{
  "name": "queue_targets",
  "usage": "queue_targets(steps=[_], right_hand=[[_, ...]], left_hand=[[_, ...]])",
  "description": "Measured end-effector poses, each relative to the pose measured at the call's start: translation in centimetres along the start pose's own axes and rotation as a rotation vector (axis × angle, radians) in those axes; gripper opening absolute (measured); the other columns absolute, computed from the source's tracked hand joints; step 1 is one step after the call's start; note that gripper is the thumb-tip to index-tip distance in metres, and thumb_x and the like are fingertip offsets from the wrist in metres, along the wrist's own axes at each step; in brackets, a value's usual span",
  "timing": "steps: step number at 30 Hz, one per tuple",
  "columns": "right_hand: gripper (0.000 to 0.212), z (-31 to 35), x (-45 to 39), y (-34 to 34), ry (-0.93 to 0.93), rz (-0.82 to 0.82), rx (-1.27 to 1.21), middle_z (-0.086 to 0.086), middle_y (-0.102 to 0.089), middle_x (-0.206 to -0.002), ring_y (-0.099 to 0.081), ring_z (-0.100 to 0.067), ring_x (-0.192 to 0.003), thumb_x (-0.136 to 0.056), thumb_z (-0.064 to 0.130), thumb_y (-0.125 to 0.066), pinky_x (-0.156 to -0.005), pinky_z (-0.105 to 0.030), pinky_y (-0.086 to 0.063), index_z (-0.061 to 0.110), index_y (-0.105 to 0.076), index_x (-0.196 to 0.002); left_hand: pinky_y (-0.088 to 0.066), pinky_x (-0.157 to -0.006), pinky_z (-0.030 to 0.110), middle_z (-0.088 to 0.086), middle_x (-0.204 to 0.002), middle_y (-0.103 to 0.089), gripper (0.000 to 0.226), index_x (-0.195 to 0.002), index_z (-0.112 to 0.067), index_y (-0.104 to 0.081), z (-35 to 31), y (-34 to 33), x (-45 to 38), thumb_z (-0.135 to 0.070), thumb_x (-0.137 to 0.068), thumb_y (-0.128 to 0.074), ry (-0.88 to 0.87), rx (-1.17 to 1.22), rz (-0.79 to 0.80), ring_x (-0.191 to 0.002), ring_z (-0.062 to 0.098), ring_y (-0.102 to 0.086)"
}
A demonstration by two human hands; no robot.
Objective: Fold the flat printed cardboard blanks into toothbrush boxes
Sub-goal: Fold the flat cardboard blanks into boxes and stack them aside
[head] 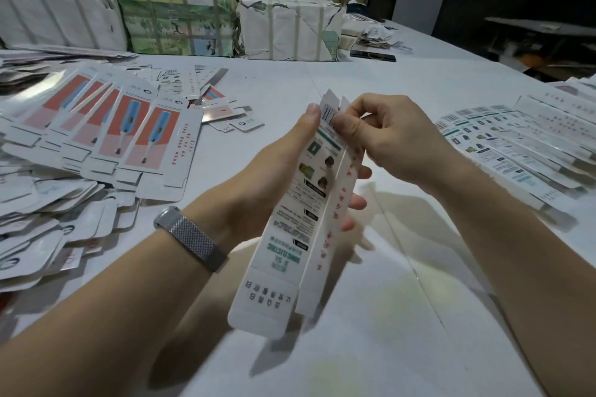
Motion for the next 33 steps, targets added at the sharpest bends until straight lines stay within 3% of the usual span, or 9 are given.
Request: queue_targets(steps=[3,4,7,11,13,17,21,26,33], right_hand=[[0.032,0.1,0.0,0.4,-0.006,0.021,-0.003,0.010,-0.055,-0.053,-0.040,-0.004,-0.045,-0.096,0.035,-0.063,-0.052,-0.022,-0.032,0.008,-0.062,-0.079],[0.034,0.2,0.0,0.7,0.005,0.033,-0.045,0.003,-0.057,-0.059,-0.039,-0.006,-0.048,-0.097,0.034,-0.062,-0.053,-0.025,-0.032,0.003,-0.062,-0.081],[0.036,0.8,0.1,1.5,0.027,0.105,-0.237,-0.007,-0.054,-0.066,-0.037,-0.012,-0.053,-0.095,0.031,-0.061,-0.051,-0.024,-0.032,-0.001,-0.059,-0.080],[0.027,1.1,0.2,2.2,0.007,0.194,-0.373,-0.001,-0.058,-0.064,-0.035,-0.012,-0.055,-0.085,0.028,-0.059,-0.051,-0.021,-0.031,0.002,-0.059,-0.078],[0.025,1.0,0.3,2.6,-0.005,0.199,-0.401,-0.002,-0.060,-0.066,-0.036,-0.013,-0.056,-0.088,0.027,-0.058,-0.052,-0.021,-0.032,0.005,-0.059,-0.076],[0.025,0.9,0.4,2.0,-0.005,0.111,-0.395,-0.010,-0.057,-0.066,-0.036,-0.015,-0.057,-0.086,0.025,-0.062,-0.054,-0.026,-0.030,0.006,-0.054,-0.073],[0.017,0.6,0.6,0.4,0.043,-0.054,-0.404,-0.008,-0.051,-0.065,-0.041,-0.014,-0.056,-0.089,0.019,-0.069,-0.050,-0.026,-0.034,0.012,-0.055,-0.080],[0.021,0.7,0.8,-1.9,0.035,-0.123,-0.539,-0.016,-0.058,-0.083,-0.053,-0.018,-0.065,-0.096,0.015,-0.063,-0.051,-0.026,-0.042,0.026,-0.054,-0.112],[0.022,0.8,0.7,-2.9,-0.052,-0.074,-0.632,-0.018,-0.056,-0.096,-0.050,-0.031,-0.081,-0.091,0.028,-0.057,-0.058,-0.034,-0.037,0.021,-0.064,-0.111]], left_hand=[[-0.056,-0.066,0.024,0.027,-0.109,-0.063,0.102,-0.135,-0.001,-0.050,-1.3,-0.9,-1.7,-0.080,-0.071,-0.057,-0.106,-0.152,-0.111,-0.086,0.029,-0.060],[-0.052,-0.067,0.018,0.016,-0.092,-0.060,0.124,-0.131,0.003,-0.050,-1.9,-1.0,-2.2,-0.094,-0.055,-0.052,-0.179,-0.244,-0.124,-0.087,0.024,-0.057],[-0.046,-0.053,0.007,-0.003,-0.071,-0.043,0.131,-0.093,-0.008,-0.052,-2.1,-0.3,-4.1,-0.097,0.003,-0.055,-0.383,-0.394,-0.120,-0.048,-0.008,-0.058],[-0.047,-0.052,0.008,0.001,-0.071,-0.048,0.136,-0.110,0.005,-0.049,-0.1,0.9,-3.6,-0.100,-0.024,-0.055,-0.533,-0.412,0.044,-0.051,-0.009,-0.060],[-0.050,-0.059,0.013,0.011,-0.082,-0.059,0.138,-0.121,0.003,-0.045,-0.2,1.7,-3.0,-0.098,-0.029,-0.059,-0.409,-0.338,0.088,-0.062,0.000,-0.064],[-0.058,-0.062,0.042,0.007,-0.092,-0.073,0.053,-0.137,-0.056,-0.030,1.2,1.7,-1.7,-0.053,-0.091,-0.058,-0.162,-0.105,0.039,-0.071,0.028,-0.069],[-0.060,-0.065,0.052,0.007,-0.089,-0.073,0.055,-0.137,-0.058,-0.032,1.5,1.5,-1.5,-0.043,-0.091,-0.058,-0.265,-0.055,-0.114,-0.071,0.030,-0.068],[-0.059,-0.059,0.042,0.004,-0.092,-0.073,0.042,-0.140,-0.043,-0.033,1.6,1.3,-1.5,-0.032,-0.103,-0.048,-0.391,-0.040,-0.234,-0.072,0.027,-0.069],[-0.060,-0.059,0.041,0.007,-0.090,-0.073,0.024,-0.128,-0.039,-0.037,2.0,0.6,-1.5,-0.030,-0.106,-0.042,-0.434,-0.035,-0.258,-0.070,0.027,-0.071]])
Point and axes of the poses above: each hand's wrist, its own x-axis away from the middle knuckle, its own y-axis out of the back of the hand, z = x × y, the point moved 1 cm from there along -x, towards the middle knuckle
